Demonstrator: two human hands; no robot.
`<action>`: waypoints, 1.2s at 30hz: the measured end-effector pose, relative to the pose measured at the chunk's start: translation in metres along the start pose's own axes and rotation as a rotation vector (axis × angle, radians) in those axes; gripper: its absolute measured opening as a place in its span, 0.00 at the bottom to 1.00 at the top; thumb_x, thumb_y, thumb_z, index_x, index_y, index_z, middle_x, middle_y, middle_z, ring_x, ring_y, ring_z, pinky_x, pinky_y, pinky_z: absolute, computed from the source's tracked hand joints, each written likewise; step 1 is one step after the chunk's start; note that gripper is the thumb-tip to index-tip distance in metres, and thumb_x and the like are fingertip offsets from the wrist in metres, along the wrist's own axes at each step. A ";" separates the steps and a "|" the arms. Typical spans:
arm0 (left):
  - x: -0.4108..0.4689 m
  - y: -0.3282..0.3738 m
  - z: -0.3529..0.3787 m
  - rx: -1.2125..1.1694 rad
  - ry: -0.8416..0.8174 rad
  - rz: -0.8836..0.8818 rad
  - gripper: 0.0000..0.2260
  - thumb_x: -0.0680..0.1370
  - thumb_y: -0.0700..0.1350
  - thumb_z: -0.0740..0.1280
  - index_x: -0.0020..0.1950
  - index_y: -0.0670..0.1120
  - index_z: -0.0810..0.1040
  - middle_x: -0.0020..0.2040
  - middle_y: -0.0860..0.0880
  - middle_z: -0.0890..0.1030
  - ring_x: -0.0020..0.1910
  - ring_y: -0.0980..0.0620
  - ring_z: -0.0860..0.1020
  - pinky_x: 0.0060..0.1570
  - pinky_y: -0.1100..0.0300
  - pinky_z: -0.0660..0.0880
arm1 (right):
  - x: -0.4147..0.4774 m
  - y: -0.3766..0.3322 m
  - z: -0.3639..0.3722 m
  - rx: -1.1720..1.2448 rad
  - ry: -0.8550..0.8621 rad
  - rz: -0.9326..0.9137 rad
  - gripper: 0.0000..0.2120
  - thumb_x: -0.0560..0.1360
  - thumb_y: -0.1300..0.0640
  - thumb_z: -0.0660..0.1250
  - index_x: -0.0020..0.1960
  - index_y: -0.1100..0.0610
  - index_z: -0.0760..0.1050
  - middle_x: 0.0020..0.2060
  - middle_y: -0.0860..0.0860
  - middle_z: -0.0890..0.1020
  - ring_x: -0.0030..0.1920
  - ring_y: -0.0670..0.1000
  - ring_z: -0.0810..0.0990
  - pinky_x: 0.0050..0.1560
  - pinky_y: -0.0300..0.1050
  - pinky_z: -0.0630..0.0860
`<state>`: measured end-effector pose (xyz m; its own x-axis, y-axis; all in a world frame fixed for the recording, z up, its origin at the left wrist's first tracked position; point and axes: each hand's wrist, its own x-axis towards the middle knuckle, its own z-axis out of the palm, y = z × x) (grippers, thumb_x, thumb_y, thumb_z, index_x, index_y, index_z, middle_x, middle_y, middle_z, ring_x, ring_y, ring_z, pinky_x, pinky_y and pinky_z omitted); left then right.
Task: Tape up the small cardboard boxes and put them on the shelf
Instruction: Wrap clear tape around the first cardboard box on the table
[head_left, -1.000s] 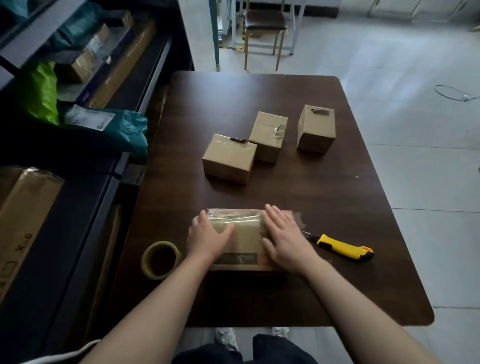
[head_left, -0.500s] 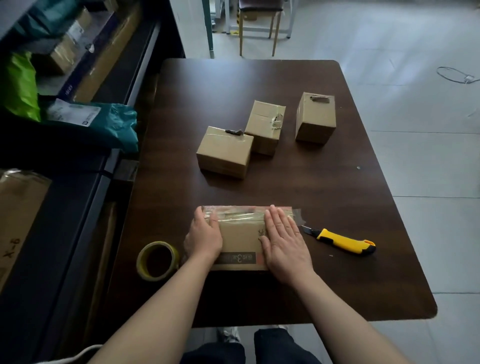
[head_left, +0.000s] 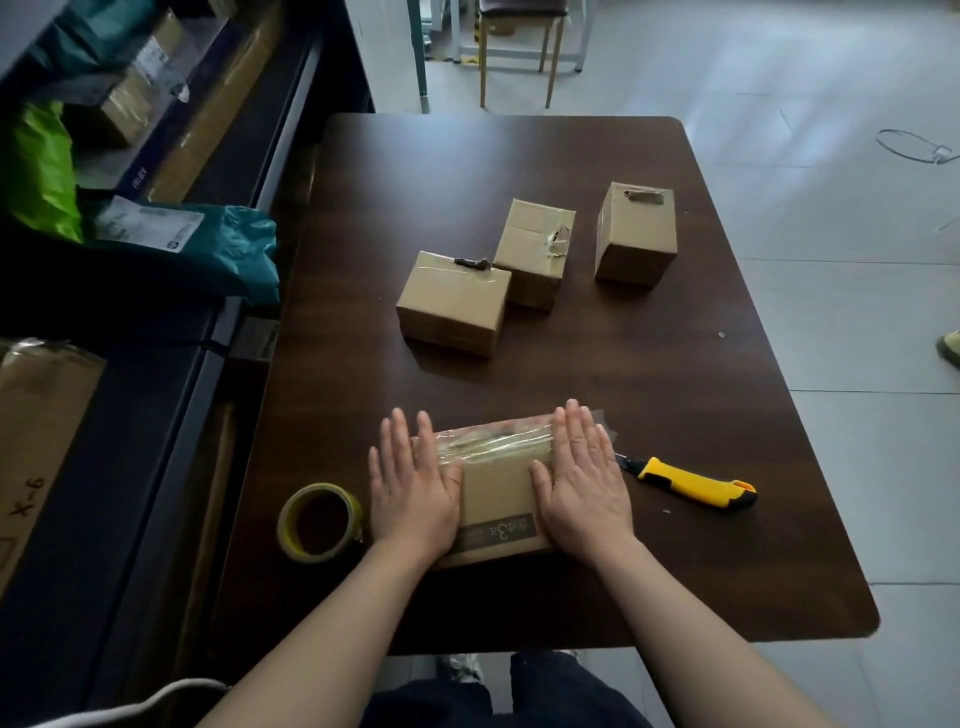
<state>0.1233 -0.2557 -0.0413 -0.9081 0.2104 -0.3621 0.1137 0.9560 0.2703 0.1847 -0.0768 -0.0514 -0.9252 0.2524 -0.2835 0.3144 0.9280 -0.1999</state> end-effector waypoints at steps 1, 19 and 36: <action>-0.003 0.006 -0.001 -0.126 -0.004 -0.084 0.33 0.82 0.58 0.49 0.78 0.45 0.35 0.78 0.42 0.35 0.78 0.43 0.40 0.76 0.47 0.46 | 0.000 -0.001 0.001 0.023 0.015 0.044 0.35 0.74 0.38 0.31 0.75 0.55 0.29 0.76 0.51 0.32 0.74 0.48 0.29 0.74 0.44 0.31; 0.015 0.013 -0.022 -0.954 -0.047 -0.549 0.35 0.71 0.71 0.53 0.65 0.47 0.72 0.61 0.45 0.76 0.61 0.41 0.73 0.65 0.43 0.68 | 0.026 0.008 -0.045 0.982 -0.030 0.468 0.21 0.83 0.46 0.49 0.52 0.56 0.78 0.49 0.51 0.81 0.51 0.51 0.78 0.53 0.48 0.74; 0.004 0.021 -0.046 -1.127 0.168 -0.281 0.17 0.80 0.47 0.62 0.69 0.53 0.72 0.65 0.48 0.73 0.60 0.48 0.75 0.60 0.46 0.76 | 0.003 0.016 -0.066 1.346 0.317 0.549 0.19 0.77 0.68 0.58 0.64 0.57 0.77 0.53 0.49 0.80 0.48 0.44 0.77 0.42 0.35 0.73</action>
<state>0.1035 -0.2447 0.0043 -0.8958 -0.0891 -0.4354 -0.4440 0.2254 0.8672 0.1729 -0.0433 0.0061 -0.5801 0.6897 -0.4334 0.4231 -0.1995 -0.8839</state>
